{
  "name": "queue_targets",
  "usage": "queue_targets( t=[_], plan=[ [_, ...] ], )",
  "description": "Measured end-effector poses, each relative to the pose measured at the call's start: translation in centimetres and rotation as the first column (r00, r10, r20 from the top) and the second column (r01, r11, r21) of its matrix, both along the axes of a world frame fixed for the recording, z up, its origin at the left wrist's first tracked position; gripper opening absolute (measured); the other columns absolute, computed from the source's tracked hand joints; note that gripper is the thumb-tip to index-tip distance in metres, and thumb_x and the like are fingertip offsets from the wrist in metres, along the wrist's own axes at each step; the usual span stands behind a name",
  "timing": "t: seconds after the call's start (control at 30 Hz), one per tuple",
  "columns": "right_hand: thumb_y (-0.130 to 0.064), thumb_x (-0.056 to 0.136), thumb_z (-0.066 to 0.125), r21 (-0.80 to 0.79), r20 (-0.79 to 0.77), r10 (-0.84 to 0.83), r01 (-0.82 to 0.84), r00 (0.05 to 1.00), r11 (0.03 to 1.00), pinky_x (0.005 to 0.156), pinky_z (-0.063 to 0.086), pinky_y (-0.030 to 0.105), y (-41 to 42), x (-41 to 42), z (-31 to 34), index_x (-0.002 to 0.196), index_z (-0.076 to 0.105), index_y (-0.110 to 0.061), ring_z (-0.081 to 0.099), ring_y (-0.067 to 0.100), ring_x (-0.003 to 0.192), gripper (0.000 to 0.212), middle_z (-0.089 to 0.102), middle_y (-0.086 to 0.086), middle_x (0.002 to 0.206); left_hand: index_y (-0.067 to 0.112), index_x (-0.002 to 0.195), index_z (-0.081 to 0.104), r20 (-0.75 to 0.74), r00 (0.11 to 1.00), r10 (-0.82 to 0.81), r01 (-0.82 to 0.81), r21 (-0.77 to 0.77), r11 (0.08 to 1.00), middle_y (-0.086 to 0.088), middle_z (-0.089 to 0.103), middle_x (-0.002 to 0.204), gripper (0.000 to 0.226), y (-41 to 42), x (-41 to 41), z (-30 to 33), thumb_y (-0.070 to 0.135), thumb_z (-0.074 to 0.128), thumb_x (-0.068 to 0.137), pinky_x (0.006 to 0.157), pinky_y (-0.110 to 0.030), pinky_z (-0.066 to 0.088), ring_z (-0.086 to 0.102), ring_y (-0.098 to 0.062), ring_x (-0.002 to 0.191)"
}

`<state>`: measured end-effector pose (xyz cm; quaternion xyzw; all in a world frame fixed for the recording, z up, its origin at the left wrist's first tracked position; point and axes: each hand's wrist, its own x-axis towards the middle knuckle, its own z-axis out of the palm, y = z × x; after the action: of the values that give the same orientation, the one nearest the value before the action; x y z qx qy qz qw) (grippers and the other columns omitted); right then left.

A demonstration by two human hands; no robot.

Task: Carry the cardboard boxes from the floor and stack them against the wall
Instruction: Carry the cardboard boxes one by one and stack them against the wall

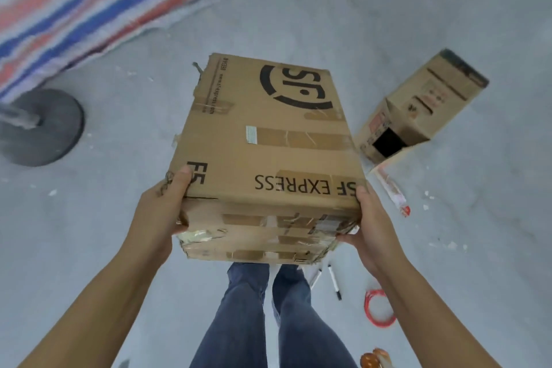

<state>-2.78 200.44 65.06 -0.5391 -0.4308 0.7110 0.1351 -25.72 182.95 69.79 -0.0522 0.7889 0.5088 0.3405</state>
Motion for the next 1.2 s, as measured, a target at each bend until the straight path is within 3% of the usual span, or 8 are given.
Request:
queue_targets(
  t=[0.13, 0.37, 0.5, 0.63, 0.73, 0.8, 0.97, 1.2],
  plan=[
    [-0.037, 0.102, 0.036, 0.058, -0.025, 0.155, -0.153, 0.988, 0.986, 0.061, 0.055, 0.033, -1.6, -0.9, 3.5, 0.113, 0.058, -0.047, 0.065, -0.005, 0.084, 0.027, 0.069, -0.022, 0.098, 0.028, 0.083, 0.066, -0.056, 0.983, 0.173, -0.170, 0.047, 0.984, 0.021, 0.070, 0.067, 0.020, -5.7, 2.8, 3.9, 0.043, 0.056, 0.090, 0.068, -0.035, 0.053, 0.065, -0.004, 0.069],
    [-0.033, 0.102, 0.035, 0.125, -0.041, 0.495, -0.487, 0.868, 0.865, 0.066, 0.056, 0.037, -7.4, -5.9, 7.9, 0.111, 0.060, -0.051, 0.066, -0.004, 0.084, 0.031, 0.070, -0.021, 0.095, 0.025, 0.080, 0.066, -0.052, 0.853, 0.520, -0.514, 0.092, 0.853, 0.013, 0.068, 0.061, 0.021, -17.0, 7.5, 7.8, 0.041, 0.057, 0.090, 0.067, -0.038, 0.051, 0.059, -0.013, 0.069],
    [-0.038, 0.101, 0.039, 0.106, -0.009, 0.644, -0.640, 0.765, 0.761, 0.066, 0.056, 0.039, -13.9, -9.2, 9.4, 0.115, 0.057, -0.049, 0.062, 0.003, 0.091, 0.026, 0.069, -0.022, 0.092, 0.026, 0.079, 0.064, -0.035, 0.715, 0.698, -0.692, 0.112, 0.714, 0.008, 0.067, 0.072, 0.021, -25.0, 9.9, 8.9, 0.043, 0.058, 0.090, 0.067, -0.037, 0.050, 0.059, -0.016, 0.070],
    [-0.038, 0.100, 0.039, 0.108, 0.017, 0.768, -0.764, 0.641, 0.635, 0.081, 0.055, 0.052, -22.6, -11.9, 10.3, 0.124, 0.054, -0.046, 0.056, 0.005, 0.100, 0.029, 0.063, -0.013, 0.112, 0.023, 0.079, 0.065, -0.008, 0.580, 0.815, -0.807, 0.131, 0.575, 0.001, 0.064, 0.075, 0.024, -34.0, 13.1, 9.6, 0.043, 0.059, 0.089, 0.071, -0.043, 0.045, 0.053, -0.021, 0.067],
    [-0.038, 0.100, 0.039, 0.122, 0.019, 0.839, -0.834, 0.544, 0.538, 0.062, 0.057, 0.044, -30.3, -13.2, 10.9, 0.110, 0.060, -0.051, 0.059, 0.004, 0.093, 0.026, 0.068, -0.015, 0.102, 0.024, 0.082, 0.065, -0.001, 0.484, 0.875, -0.868, 0.124, 0.481, 0.001, 0.066, 0.082, 0.023, -41.0, 15.7, 10.3, 0.044, 0.058, 0.089, 0.074, -0.048, 0.052, 0.060, -0.021, 0.075],
    [-0.038, 0.099, 0.040, 0.123, 0.025, 0.876, -0.871, 0.482, 0.476, 0.059, 0.055, 0.041, -35.7, -13.7, 11.3, 0.102, 0.060, -0.051, 0.058, 0.005, 0.092, 0.025, 0.066, -0.015, 0.100, 0.024, 0.082, 0.064, 0.000, 0.400, 0.916, -0.909, 0.129, 0.397, 0.002, 0.066, 0.084, 0.022, -45.7, 17.6, 10.7, 0.044, 0.058, 0.090, 0.067, -0.046, 0.055, 0.061, -0.019, 0.077],
    [-0.040, 0.099, 0.041, 0.113, 0.025, 0.947, -0.942, 0.319, 0.315, 0.070, 0.054, 0.046, -48.2, -14.3, 11.7, 0.104, 0.060, -0.045, 0.057, 0.012, 0.096, 0.021, 0.064, -0.009, 0.107, 0.026, 0.080, 0.064, -0.012, 0.185, 0.983, -0.966, 0.180, 0.185, 0.006, 0.070, 0.073, 0.018, -55.9, 22.2, 11.4, 0.042, 0.061, 0.089, 0.047, -0.034, 0.055, 0.066, -0.018, 0.071],
    [-0.039, 0.098, 0.040, 0.163, 0.034, 0.999, -0.986, 0.040, 0.034, 0.064, 0.057, 0.043, -61.4, -15.7, 12.7, 0.103, 0.063, -0.043, 0.064, 0.019, 0.093, 0.024, 0.070, -0.004, 0.099, 0.024, 0.078, 0.067, -0.028, -0.070, 0.997, -0.976, 0.210, -0.062, 0.016, 0.069, 0.059, 0.022, -63.5, 28.1, 11.7, 0.039, 0.058, 0.091, 0.063, -0.037, 0.054, 0.063, -0.001, 0.048]
  ],
)
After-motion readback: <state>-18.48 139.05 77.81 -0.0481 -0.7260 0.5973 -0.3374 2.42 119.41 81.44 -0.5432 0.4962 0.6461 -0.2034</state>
